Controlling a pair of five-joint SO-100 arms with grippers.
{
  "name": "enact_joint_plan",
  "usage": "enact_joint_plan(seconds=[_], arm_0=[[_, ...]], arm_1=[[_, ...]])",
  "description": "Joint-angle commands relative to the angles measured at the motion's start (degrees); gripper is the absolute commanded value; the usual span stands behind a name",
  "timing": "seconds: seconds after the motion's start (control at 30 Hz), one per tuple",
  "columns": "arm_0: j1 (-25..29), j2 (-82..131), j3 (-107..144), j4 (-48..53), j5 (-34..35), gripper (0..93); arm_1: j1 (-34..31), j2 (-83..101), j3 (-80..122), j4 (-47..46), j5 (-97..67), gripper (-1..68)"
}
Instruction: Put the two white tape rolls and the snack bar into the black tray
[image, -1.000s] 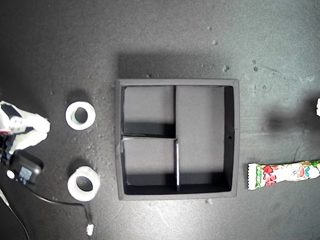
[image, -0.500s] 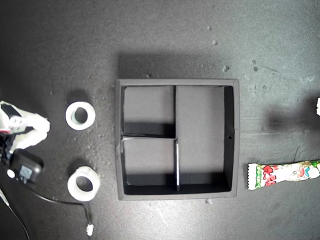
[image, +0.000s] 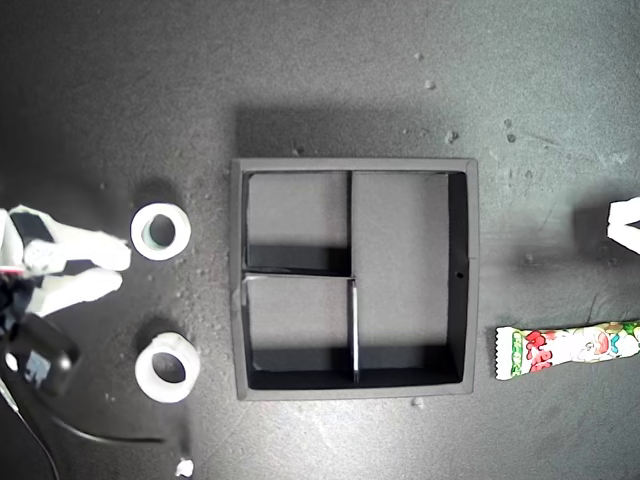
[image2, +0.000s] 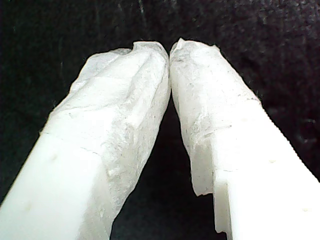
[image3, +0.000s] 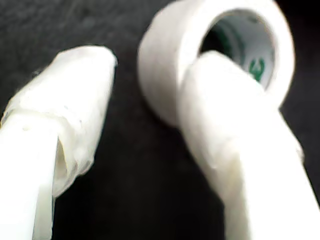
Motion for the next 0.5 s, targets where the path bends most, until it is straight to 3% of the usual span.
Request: enact_joint_plan(seconds=[0.0,0.1,0.2,0.33,0.47], arm_0=[[-3.5,2.7,3.2,-8.5,5.0,24.2],[-6.7,2.8,1.9,-12.0,7.5,22.7],[-7.2,2.9,-1.6,-8.0,7.7,21.3],[-4.7,2.0,-7.4,1.7,6.8,20.9],[0.2,-9.1,-15.7,1.7,7.2,19.7]], arm_1=[[-1.1,0.4,0.7,0.8,-26.4,-0.3],[1.4,0.4,0.7,1.0,-12.5,-0.3],[4.4,0.4,0.7,0.4,7.9,-0.3],[4.1,0.4,0.7,-0.4,24.1,-0.4],[5.8,0.4,0.7,-4.0,25.1,-0.4]])
